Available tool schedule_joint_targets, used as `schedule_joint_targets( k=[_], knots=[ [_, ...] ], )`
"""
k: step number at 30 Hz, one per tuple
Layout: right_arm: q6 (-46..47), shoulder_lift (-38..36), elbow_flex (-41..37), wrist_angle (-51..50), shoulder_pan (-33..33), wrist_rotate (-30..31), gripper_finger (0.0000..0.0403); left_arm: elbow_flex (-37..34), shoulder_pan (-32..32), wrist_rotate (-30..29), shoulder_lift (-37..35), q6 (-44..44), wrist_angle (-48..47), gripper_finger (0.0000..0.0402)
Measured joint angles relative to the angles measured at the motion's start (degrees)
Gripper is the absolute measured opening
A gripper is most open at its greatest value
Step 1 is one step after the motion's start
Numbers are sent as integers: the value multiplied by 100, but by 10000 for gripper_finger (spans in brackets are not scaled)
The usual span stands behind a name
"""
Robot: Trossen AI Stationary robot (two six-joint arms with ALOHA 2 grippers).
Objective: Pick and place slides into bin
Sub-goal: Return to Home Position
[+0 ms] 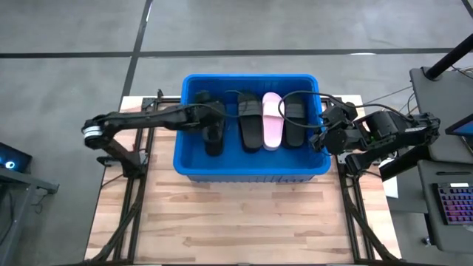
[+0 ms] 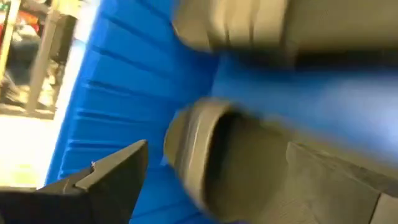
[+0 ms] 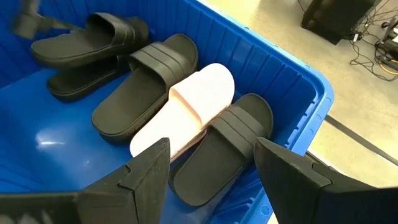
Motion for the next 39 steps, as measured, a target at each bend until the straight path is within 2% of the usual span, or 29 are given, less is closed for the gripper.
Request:
schedule_joint_targets(
  k=[4,10,14,17,21,25,29,33,39],
  knots=[
    [3,0,0,17,1,0,224,172,-452,221,-580,-1209,324,350],
    [3,2,0,26,0,20,224,128,-1028,458,-1537,-1602,1383,300],
    [5,2,0,46,0,39,224,114,-1284,1081,-2056,-2412,1650,262],
    [130,4,0,69,2,44,224,99,-1529,1709,-2392,-2816,1940,225],
    [257,4,0,110,2,53,224,22,-2073,1891,-2748,-2666,2456,157],
    [262,8,0,243,1,104,224,15,-2455,1703,-3023,-2272,2368,81],
    [263,15,-2,617,1,492,224,-187,-2577,1613,-3347,-1932,2193,11],
    [237,16,-29,1210,2,1146,224,-590,-2564,1469,-3636,-1715,2062,10],
    [-248,15,-33,1390,2,1395,224,-1582,-2561,774,-4341,-1487,1978,1]
  ],
)
